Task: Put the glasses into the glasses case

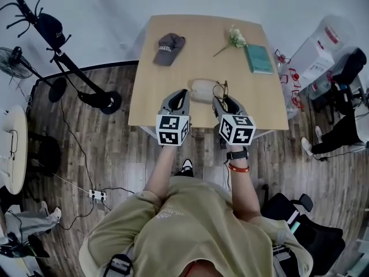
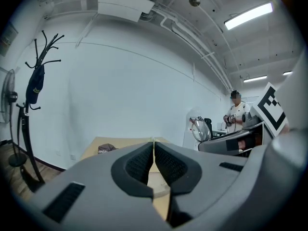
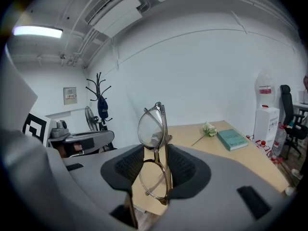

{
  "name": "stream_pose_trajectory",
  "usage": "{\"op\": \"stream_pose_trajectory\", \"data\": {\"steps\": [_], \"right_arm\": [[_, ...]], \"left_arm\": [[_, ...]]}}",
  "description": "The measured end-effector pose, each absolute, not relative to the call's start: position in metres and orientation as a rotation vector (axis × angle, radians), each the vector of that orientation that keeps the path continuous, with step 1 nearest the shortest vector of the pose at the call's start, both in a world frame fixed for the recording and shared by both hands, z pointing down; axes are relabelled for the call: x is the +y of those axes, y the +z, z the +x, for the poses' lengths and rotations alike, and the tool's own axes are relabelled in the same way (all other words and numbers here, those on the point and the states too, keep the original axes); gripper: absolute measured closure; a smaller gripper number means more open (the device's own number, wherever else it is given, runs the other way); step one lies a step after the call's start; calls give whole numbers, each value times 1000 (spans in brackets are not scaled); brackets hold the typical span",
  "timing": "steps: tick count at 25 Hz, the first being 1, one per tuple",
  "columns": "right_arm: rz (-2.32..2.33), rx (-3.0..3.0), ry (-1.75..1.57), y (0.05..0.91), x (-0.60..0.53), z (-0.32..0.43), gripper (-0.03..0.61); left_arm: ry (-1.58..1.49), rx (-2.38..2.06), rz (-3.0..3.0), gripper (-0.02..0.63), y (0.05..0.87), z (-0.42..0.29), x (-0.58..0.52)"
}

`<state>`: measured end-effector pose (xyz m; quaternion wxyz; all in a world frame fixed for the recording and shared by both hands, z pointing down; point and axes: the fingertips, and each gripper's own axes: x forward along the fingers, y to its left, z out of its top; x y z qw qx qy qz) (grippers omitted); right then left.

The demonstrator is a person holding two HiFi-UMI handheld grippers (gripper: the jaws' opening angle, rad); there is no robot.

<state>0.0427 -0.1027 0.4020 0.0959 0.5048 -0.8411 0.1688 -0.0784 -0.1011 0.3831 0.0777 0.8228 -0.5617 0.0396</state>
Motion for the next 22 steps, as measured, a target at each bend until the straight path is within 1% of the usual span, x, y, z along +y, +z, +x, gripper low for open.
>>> {"op": "stream_pose_trajectory", "data": {"steps": [12, 22], "right_arm": [[1491, -2446, 571, 435, -198, 15, 408], [1485, -2371, 630, 478, -223, 13, 408]], "left_arm": [[186, -1595, 2461, 584, 419, -94, -200], [233, -1491, 2447, 584, 466, -86, -228]]}}
